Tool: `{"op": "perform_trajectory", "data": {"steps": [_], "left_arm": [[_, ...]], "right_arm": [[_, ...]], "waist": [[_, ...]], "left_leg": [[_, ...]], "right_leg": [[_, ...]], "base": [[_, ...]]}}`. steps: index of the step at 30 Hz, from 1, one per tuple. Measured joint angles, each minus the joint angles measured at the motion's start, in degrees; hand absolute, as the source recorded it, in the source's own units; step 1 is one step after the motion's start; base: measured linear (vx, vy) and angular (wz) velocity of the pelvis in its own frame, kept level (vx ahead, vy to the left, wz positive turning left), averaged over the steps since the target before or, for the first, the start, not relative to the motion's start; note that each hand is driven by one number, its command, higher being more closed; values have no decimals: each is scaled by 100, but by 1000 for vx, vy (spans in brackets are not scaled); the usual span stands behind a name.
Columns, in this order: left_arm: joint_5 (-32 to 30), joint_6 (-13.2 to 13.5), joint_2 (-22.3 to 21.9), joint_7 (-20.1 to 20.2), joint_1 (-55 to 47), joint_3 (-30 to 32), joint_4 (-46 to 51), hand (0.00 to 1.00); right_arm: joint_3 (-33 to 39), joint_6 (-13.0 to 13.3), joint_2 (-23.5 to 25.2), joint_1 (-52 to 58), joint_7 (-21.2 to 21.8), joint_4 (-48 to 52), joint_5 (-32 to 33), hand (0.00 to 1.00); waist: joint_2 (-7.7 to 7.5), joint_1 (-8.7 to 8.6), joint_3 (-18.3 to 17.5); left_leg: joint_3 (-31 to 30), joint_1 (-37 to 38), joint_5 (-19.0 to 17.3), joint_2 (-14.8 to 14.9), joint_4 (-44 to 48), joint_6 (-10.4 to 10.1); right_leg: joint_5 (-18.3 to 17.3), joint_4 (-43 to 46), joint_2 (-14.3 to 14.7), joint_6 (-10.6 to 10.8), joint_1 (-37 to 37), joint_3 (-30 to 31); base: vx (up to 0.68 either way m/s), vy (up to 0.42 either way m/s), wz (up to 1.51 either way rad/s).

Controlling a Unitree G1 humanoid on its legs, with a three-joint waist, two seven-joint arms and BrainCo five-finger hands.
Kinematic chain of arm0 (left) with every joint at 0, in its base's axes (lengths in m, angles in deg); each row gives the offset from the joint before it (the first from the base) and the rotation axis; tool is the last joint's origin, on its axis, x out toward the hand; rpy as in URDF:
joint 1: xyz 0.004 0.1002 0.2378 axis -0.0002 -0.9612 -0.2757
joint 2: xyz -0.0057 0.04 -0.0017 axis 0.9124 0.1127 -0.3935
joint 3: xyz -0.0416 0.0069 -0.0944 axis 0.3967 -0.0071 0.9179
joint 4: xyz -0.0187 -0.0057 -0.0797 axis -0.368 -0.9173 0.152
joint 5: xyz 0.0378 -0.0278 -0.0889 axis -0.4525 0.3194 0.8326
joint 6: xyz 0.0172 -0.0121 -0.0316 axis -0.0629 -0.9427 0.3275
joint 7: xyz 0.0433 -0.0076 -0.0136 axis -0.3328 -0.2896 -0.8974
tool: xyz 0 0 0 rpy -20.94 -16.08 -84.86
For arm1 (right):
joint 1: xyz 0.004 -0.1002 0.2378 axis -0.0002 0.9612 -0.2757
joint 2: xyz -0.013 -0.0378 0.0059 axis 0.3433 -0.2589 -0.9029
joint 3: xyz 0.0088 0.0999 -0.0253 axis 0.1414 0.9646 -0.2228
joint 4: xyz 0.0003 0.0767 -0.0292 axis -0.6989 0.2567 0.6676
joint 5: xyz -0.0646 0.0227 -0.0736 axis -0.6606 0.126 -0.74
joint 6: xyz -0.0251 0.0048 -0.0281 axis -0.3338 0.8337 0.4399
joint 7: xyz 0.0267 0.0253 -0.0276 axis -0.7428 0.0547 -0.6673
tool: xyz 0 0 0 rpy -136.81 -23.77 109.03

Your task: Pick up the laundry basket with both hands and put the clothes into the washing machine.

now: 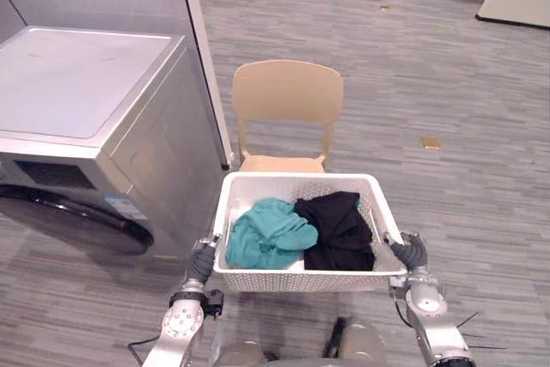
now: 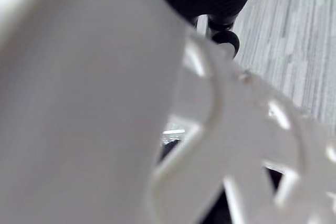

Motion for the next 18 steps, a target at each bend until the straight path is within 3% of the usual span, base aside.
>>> {"op": "perform_trajectory", "data": {"steps": [1,2,3,5,6,7,8,9,11,12,13,14,16,18], "left_arm": [[-10,0,12,0,-2,0,-16,100],[-54,-4,-117,7,97,-21,-215,100],[-63,-9,-224,3,107,-11,-271,100],[-88,17,-235,4,240,-11,-378,100],[-90,10,-249,4,345,-2,-474,100],[-90,9,-257,3,365,1,-503,100],[-94,13,-260,2,358,1,-554,100],[-95,15,-252,-1,369,0,-582,100],[-95,48,-235,-15,469,0,-587,100],[-95,54,-222,-27,521,0,-587,100],[-95,61,-227,-60,621,0,-583,100],[-96,93,-138,-160,806,18,-678,100],[-100,96,-78,-270,1062,19,-715,100],[-100,114,-27,-396,1533,25,-869,100]], "right_arm": [[-18,0,4,23,-1,0,-3,100],[-31,-3,-91,47,-14,-26,-2,100],[-31,-2,-138,54,-25,-21,-5,100],[-31,-2,-175,53,-33,12,-1,100],[-32,-2,-176,54,-42,30,1,100],[-32,-3,-174,53,-43,30,4,100],[-32,-3,-162,37,-72,34,8,100],[-32,-2,-155,-17,-126,44,8,100],[-32,3,-164,-111,-181,48,7,100],[-32,3,-169,-141,-194,48,5,100],[-31,7,-192,-198,-215,48,6,100],[-29,13,-52,-325,-280,-36,2,100],[-29,15,-12,-452,-354,-37,-17,100],[-26,14,-49,-831,-454,-93,-67,100]], "waist": [[-55,4,-33],[27,-42,-43],[178,-70,-114],[329,-66,-116],[328,-58,-90],[315,24,-67],[266,54,-27],[205,46,11],[106,69,88],[148,63,95],[275,40,112],[140,94,234],[33,21,352],[3,22,696]], "left_leg": [[-48,43,-27,-56,10,-45],[-307,112,-76,-84,83,-107],[-469,83,-70,27,212,-117],[-582,-267,-70,237,889,-190],[-536,-627,43,363,1694,-477],[-474,-835,59,457,2057,-632],[-351,-1069,-106,666,2510,-597],[-331,-1254,-176,786,2495,-477],[-438,-1570,-157,928,1845,-492],[-478,-1627,-84,945,1520,-523],[-646,-1665,634,1077,653,-642],[-518,-1704,767,996,664,-609],[-438,-1959,767,834,703,-579],[-316,-2336,770,739,934,-543]], "right_leg": [[307,-375,97,-88,69,51],[664,-607,177,-323,186,120],[597,-773,233,-323,313,22],[551,-1092,399,-323,551,-172],[540,-1269,447,-346,720,-192],[540,-1362,466,-347,831,-181],[538,-1554,477,-350,1084,-177],[539,-1658,434,-348,1225,-159],[566,-1708,338,-303,1264,-56],[574,-1709,332,-268,1255,-34],[557,-1656,418,-122,1174,43],[507,-1557,348,38,1026,311],[551,-1506,169,117,726,433],[621,-1324,46,220,296,587]], "base": [[409,-91,56],[425,-97,44],[418,-102,39],[358,-105,33],[320,-96,29],[292,-44,7],[251,9,-3],[227,27,-4],[155,69,-15],[126,149,-29],[96,195,-48],[80,242,-44],[4,219,-20],[-93,202,-20]]}}
